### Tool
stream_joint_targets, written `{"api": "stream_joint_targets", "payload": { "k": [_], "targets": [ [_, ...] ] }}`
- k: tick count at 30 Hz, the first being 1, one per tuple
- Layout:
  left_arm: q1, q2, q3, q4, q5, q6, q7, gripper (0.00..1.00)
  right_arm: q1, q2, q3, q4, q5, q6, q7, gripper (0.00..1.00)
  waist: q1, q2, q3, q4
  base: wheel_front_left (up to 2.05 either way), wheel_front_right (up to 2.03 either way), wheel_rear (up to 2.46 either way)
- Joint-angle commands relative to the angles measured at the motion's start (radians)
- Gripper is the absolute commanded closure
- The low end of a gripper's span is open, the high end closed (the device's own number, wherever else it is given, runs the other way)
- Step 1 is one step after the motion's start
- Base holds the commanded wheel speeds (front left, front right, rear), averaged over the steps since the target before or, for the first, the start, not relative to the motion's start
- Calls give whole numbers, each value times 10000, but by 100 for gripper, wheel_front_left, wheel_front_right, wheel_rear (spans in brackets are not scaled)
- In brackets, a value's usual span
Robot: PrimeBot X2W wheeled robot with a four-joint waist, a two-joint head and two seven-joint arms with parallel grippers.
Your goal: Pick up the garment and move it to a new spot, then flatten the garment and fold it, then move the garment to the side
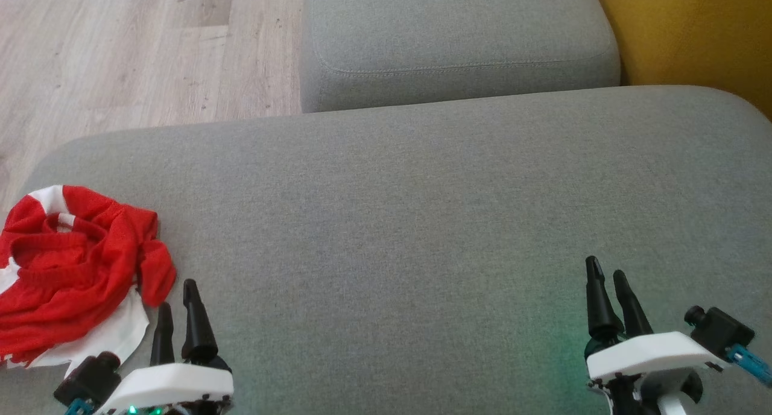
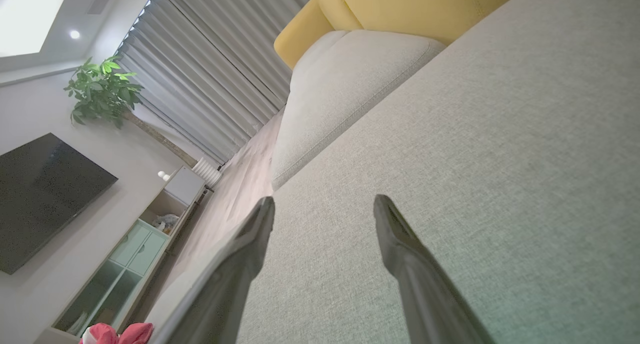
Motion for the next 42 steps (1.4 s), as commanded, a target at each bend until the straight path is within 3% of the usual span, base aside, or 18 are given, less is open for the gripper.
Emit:
{"api": "stream_joint_targets", "payload": {
  "k": [1, 42],
  "targets": [
    [-282, 103, 133, -421, 348, 42, -136, 0, -558, -100, 202, -396, -375, 48, -147, 0, 0, 0, -5, -3, 0, 0, 0],
    [-213, 136, -544, -968, 5022, 733, -1310, 0, -743, -138, 1003, -788, -5211, 74, -1326, 0, 0, 0, -282, -37, 0, 0, 0]
  ]
}}
